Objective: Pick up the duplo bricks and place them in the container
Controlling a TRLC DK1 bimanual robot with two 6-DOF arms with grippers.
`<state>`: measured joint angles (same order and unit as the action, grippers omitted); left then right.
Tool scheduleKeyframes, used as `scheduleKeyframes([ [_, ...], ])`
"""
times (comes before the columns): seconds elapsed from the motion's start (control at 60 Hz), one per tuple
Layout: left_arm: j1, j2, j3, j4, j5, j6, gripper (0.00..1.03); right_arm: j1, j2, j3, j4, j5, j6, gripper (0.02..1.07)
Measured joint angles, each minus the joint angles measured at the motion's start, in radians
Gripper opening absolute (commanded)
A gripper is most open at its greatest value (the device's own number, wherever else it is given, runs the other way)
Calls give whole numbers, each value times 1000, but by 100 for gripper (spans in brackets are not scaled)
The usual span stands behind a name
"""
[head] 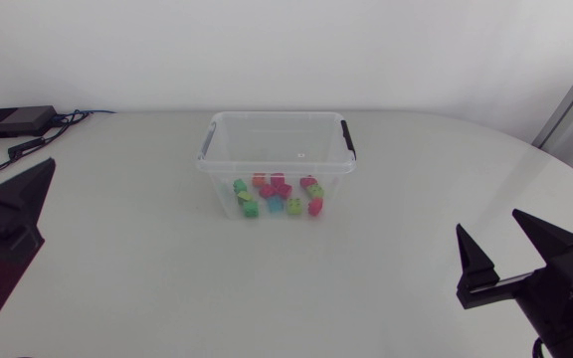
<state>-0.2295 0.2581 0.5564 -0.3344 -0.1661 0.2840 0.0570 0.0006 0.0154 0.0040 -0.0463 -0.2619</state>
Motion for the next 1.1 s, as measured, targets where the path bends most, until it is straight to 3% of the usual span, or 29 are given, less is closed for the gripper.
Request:
scheduleKeyframes([
  [0.15, 29, -84, -95, 13, 10, -2, 99, 0, 0, 0, 0, 6, 12, 102],
  [0.9, 214, -243, -514, 311, 152, -236, 99, -48, 0, 0, 0, 36, 218, 102],
  [1.1, 222, -252, -535, 319, 160, -259, 99, -53, 0, 0, 0, 41, 234, 102],
])
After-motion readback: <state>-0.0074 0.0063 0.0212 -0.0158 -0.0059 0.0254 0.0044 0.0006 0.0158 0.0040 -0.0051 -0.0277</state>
